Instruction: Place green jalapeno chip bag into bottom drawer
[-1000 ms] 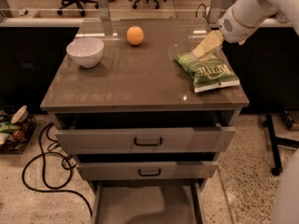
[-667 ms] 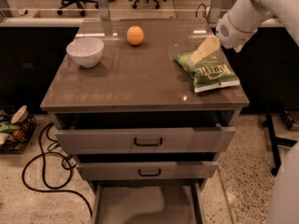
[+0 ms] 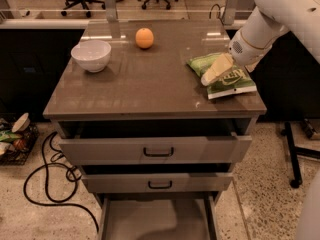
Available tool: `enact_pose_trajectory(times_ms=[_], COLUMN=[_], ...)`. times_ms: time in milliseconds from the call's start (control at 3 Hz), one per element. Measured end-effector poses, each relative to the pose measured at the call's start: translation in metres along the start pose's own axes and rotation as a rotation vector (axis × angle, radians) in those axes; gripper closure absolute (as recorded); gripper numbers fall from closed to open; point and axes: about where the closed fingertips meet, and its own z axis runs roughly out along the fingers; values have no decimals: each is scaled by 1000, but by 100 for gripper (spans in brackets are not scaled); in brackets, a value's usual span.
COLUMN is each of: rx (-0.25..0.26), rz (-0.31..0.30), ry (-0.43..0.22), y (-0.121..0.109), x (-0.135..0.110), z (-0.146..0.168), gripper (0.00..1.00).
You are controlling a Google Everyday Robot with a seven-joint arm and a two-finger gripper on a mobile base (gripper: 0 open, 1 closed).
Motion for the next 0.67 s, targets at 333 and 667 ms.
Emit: enact_pose_trajectory(times_ms=[333,667], rx=[25,59], rz=[-15,-39], ry=[-25,-66], y=[0,2], x=[-9,-26], z=[2,0], gripper=[24,48])
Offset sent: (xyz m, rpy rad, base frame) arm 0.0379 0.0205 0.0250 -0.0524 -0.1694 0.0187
